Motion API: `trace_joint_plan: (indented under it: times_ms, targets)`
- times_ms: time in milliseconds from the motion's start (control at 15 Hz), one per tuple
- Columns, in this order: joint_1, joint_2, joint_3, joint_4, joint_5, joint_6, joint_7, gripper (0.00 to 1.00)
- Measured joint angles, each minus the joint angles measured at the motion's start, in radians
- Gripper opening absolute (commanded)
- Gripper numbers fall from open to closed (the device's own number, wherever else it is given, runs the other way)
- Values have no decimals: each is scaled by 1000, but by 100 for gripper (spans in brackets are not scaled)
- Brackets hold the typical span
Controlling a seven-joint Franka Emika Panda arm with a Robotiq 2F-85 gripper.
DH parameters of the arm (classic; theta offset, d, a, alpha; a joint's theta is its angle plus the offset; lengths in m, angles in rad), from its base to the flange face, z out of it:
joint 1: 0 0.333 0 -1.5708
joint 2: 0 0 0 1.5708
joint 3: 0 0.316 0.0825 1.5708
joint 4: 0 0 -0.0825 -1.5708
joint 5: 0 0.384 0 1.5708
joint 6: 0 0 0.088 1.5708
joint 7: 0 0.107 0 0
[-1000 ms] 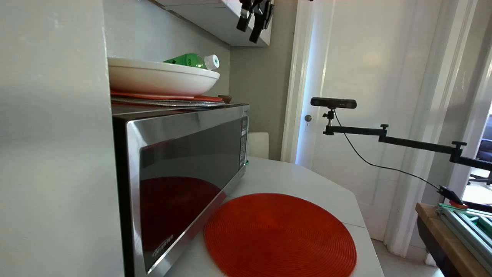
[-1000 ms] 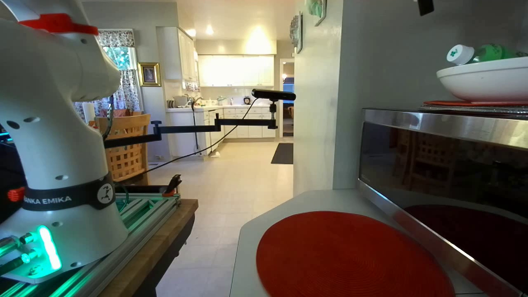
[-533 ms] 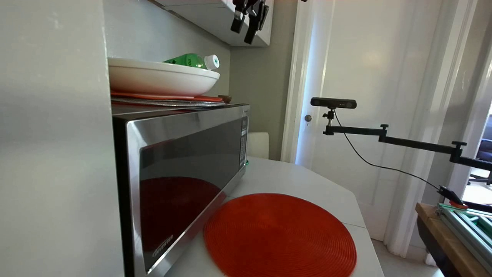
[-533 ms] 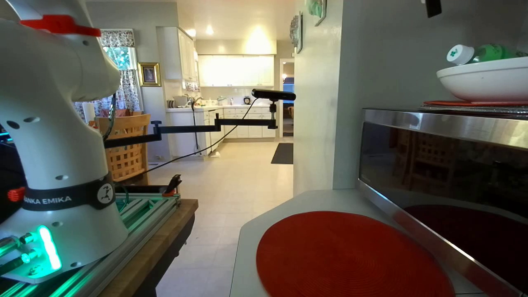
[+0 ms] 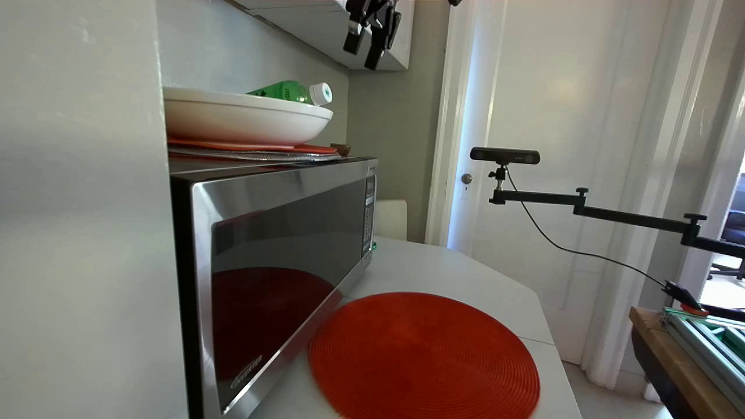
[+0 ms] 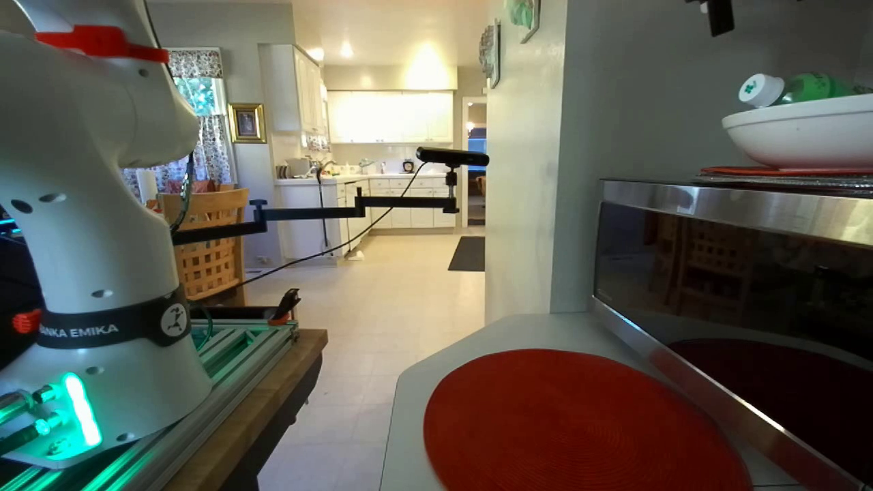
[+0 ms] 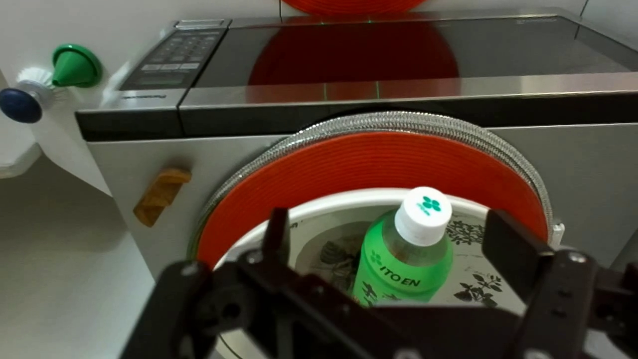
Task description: Put the bottle on the countertop
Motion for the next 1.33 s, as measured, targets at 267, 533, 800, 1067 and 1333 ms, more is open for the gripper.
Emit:
trace_joint_plan:
  times_ms: [267, 533, 800, 1067, 1333]
  targets:
    - [-1, 21, 0, 1, -5, 0, 1, 100]
    - [0, 58, 9, 21, -5, 5, 15, 100]
    - [1, 71, 17, 49, -5, 6, 30, 100]
    - [1, 88, 22, 58, -5, 20, 35, 100]
    - [1, 121, 25, 75, -4, 52, 36, 100]
